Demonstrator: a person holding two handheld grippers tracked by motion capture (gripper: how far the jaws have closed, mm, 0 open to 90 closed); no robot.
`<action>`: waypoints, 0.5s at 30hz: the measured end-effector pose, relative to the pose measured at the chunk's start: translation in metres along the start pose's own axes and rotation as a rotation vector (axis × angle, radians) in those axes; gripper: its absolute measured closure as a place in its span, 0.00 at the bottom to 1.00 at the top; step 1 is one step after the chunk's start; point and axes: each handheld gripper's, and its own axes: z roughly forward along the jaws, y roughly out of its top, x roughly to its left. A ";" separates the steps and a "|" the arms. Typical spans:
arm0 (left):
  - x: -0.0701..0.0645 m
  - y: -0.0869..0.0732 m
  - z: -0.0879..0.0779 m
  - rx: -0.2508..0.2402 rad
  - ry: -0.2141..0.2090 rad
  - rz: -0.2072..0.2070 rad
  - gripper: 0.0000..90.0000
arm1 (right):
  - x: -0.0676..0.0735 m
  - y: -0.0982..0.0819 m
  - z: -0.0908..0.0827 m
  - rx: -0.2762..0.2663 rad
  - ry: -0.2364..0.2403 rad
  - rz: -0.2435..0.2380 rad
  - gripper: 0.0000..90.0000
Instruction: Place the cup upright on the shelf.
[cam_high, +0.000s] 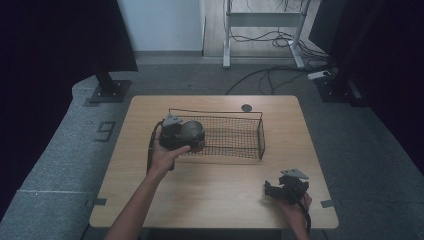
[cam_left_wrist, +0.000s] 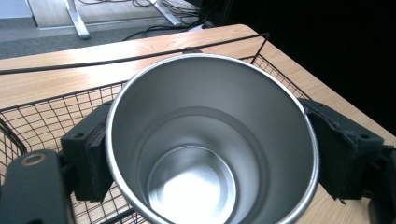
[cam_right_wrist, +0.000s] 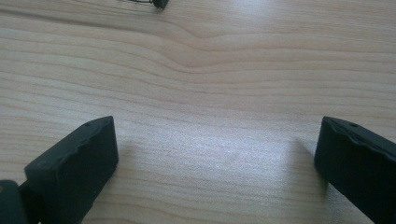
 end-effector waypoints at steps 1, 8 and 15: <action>0.000 0.001 0.000 0.000 -0.001 0.000 0.16 | 0.000 0.000 0.000 0.000 0.000 0.000 0.00; 0.000 0.008 0.005 0.004 0.008 0.003 0.16 | 0.000 0.000 0.000 -0.001 0.000 0.001 0.00; -0.005 0.013 0.014 0.010 0.011 0.012 0.16 | 0.000 0.000 0.000 -0.001 0.000 0.001 0.00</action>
